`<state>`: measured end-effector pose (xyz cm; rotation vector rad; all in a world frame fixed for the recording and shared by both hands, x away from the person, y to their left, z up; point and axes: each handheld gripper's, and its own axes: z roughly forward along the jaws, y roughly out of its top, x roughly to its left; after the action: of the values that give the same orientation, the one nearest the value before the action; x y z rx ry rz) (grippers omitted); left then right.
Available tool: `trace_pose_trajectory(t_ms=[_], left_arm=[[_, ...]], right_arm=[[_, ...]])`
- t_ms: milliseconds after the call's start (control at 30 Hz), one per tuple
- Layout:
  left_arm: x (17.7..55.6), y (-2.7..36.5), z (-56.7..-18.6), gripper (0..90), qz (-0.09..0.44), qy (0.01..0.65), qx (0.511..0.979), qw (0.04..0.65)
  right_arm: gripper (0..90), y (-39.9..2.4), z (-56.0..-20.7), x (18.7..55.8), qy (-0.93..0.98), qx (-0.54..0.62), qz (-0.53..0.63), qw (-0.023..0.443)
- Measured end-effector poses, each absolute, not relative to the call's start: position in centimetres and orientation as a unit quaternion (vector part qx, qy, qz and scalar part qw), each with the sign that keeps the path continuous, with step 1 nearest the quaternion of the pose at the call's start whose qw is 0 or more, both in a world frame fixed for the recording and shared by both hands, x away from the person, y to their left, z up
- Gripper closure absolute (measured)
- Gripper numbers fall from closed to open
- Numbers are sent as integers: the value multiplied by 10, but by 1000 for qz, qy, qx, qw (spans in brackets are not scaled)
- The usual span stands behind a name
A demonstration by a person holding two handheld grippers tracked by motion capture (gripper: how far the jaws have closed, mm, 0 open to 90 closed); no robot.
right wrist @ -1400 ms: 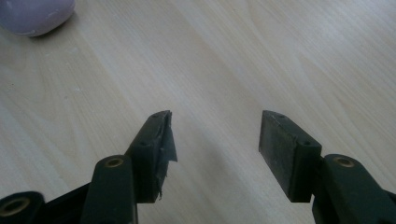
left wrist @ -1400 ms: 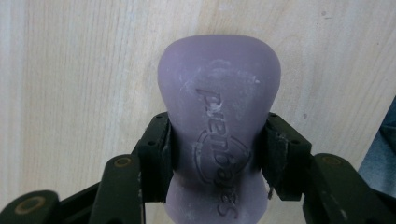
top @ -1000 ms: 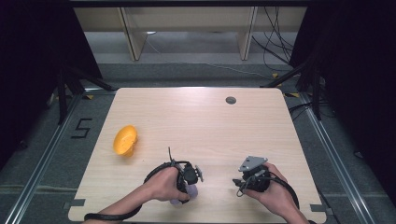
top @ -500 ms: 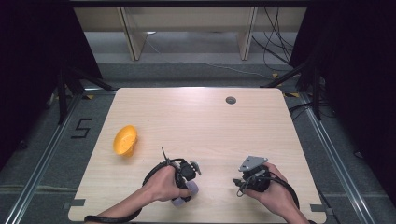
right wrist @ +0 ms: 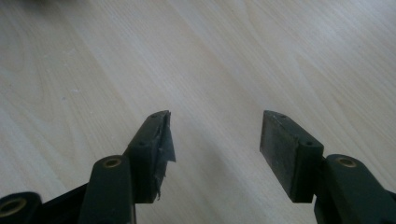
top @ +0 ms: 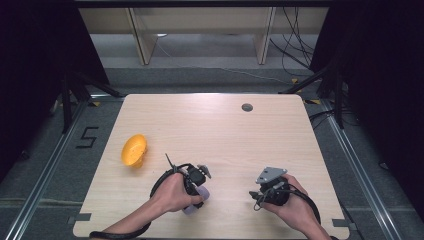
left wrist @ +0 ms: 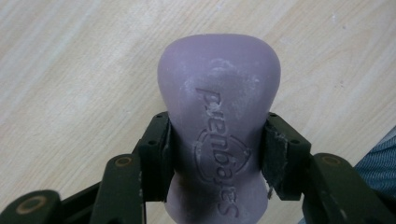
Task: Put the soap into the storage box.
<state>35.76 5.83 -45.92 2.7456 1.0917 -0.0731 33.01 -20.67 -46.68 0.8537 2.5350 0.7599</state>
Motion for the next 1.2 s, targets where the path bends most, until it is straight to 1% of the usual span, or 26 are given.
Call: trace_pose_trajectory(t_ms=[33, 67, 100, 133, 200, 267, 300, 400, 867, 967, 1033, 1133, 1167, 1200], left_arm=[[360, 60, -459, 492, -18, 356, 930, 92], [358, 59, -459, 492, -22, 373, 922, 98], [359, 61, -458, 492, -17, 371, 924, 97], [361, 62, -457, 492, -12, 361, 928, 93], [361, 63, -457, 492, -16, 381, 919, 100], [362, 65, -456, 492, -17, 387, 917, 99], [363, 66, -455, 492, -13, 385, 917, 99], [364, 68, -455, 492, -17, 395, 914, 97], [373, 77, -449, 492, -13, 403, 910, 101], [375, 79, -448, 492, -14, 409, 907, 100], [374, 80, -447, 492, -22, 424, 900, 101], [378, 84, -447, 492, -11, 411, 906, 102], [376, 83, -448, 492, -17, 430, 896, 108], [379, 86, -447, 492, -12, 416, 903, 103]], right_arm=[[437, -207, -467, 330, 897, 302, 269, 179], [436, -207, -467, 330, 897, 303, 268, 177], [436, -207, -467, 330, 897, 301, 270, 180], [436, -207, -465, 330, 899, 302, 266, 171], [437, -207, -465, 330, 899, 302, 266, 172], [436, -208, -464, 330, 899, 303, 265, 170], [436, -208, -464, 330, 899, 302, 263, 176], [435, -207, -464, 329, 897, 307, 266, 170], [435, -208, -463, 330, 895, 306, 271, 177], [435, -208, -463, 330, 895, 306, 271, 176], [434, -208, -464, 330, 895, 306, 273, 177], [434, -208, -464, 330, 894, 307, 273, 177], [435, -208, -464, 330, 894, 307, 273, 177], [435, -208, -464, 330, 894, 307, 273, 177]])
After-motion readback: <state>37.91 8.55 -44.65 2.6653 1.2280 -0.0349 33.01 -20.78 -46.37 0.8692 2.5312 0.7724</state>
